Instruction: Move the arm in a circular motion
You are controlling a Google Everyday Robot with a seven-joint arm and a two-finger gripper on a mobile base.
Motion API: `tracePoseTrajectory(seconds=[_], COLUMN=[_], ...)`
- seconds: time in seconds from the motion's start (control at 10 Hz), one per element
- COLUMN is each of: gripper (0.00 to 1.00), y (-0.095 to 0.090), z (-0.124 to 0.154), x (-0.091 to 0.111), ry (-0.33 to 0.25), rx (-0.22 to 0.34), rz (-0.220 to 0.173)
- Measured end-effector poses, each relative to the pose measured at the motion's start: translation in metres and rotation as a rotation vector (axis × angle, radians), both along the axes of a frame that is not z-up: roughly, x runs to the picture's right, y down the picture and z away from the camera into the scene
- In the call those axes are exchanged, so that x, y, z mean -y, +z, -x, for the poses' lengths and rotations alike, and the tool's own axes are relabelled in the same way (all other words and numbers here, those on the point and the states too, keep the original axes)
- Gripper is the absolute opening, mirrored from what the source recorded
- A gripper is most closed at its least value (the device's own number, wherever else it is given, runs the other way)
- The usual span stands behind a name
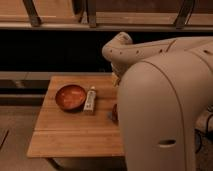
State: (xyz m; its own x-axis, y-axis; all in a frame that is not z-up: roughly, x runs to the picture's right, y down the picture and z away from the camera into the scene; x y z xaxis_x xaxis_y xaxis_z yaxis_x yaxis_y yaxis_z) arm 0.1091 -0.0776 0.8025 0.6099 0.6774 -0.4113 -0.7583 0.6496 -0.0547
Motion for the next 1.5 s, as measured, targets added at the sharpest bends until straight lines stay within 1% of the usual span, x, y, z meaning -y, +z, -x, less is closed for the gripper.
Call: tracePoseTrajectory(seconds=[0.1, 0.2, 0.3, 0.4, 0.6, 0.8, 0.9, 1.0, 1.1, 1.2, 1.3, 1.5], gripper=[0.80, 0.80, 0.80, 0.80, 0.80, 0.80, 0.80, 0.80, 0.80, 0.80, 0.80, 0.80], y=[0.009, 0.021, 0.029, 0.035, 0.038, 0.032, 0.024, 0.018, 0.010, 0.005, -0.001, -0.010], z=[0.012, 0.043, 0.073, 0.108, 0.156, 0.184, 0.192, 0.192, 0.181, 0.168, 0.144, 0.087], x=[0.010, 0.013, 0.010, -0.001, -0.032, -0.064, -0.084, -0.096, -0.108, -0.111, -0.110, -0.091], ry=[-0.025, -0.078, -0.120, -0.167, -0.232, -0.278, -0.298, -0.302, -0.292, -0.269, -0.226, -0.136], rx=[-0.009, 0.012, 0.044, 0.090, 0.174, 0.242, 0.276, 0.288, 0.289, 0.275, 0.242, 0.150], rz=[0.002, 0.023, 0.045, 0.085, 0.164, 0.234, 0.277, 0.299, 0.319, 0.320, 0.309, 0.254])
